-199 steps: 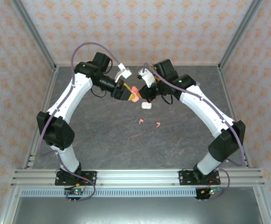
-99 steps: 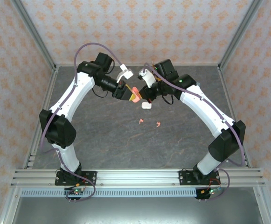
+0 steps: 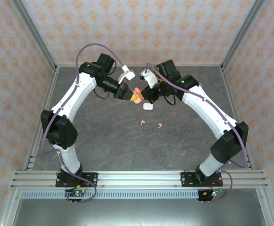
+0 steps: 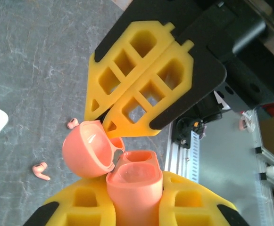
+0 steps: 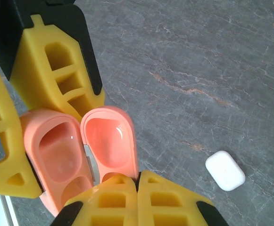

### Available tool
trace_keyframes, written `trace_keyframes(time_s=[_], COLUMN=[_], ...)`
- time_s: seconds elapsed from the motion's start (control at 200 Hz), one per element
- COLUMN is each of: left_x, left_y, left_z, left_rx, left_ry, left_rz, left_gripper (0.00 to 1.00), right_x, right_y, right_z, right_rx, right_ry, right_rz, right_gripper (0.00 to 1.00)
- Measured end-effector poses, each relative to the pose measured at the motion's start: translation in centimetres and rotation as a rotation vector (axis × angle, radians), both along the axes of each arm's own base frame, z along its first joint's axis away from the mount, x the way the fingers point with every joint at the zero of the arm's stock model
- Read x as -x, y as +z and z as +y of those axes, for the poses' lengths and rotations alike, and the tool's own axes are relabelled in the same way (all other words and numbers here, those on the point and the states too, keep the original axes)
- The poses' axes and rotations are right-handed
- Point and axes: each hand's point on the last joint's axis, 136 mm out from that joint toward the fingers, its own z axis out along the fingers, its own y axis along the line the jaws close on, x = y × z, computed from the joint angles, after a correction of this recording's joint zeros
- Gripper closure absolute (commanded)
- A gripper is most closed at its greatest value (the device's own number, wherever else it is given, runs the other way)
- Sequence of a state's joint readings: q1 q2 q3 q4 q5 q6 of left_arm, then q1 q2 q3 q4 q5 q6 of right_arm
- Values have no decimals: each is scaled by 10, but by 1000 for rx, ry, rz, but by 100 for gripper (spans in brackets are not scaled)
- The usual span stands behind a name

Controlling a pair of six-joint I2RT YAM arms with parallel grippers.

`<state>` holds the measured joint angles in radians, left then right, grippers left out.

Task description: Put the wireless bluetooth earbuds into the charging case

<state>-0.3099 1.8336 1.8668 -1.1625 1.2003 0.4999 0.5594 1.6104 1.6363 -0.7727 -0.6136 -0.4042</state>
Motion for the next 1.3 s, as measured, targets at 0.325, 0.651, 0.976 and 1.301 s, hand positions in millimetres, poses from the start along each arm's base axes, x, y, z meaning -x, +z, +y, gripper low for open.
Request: trace_keyframes(time_s=[0.325, 0.651, 0.976, 1.301], left_x=[5, 13, 14, 7], left_y=[-6, -8, -23, -21], left_z=[1, 20, 34, 56], left_rx=[9, -3, -17, -14], left_ry=[32, 213, 481, 747], left_rz=[-29, -189, -617, -861], left_gripper=[100, 100, 100, 100], right_x=[-5, 16, 15, 14], right_y=[26, 44, -38, -106], right_z=[-24, -85, -111, -109], right_rx=[-36, -158, -119, -47], right_ry=[-174, -534, -845, -1004], right_rz=[-73, -85, 148, 334], right_gripper=[43, 35, 36, 38])
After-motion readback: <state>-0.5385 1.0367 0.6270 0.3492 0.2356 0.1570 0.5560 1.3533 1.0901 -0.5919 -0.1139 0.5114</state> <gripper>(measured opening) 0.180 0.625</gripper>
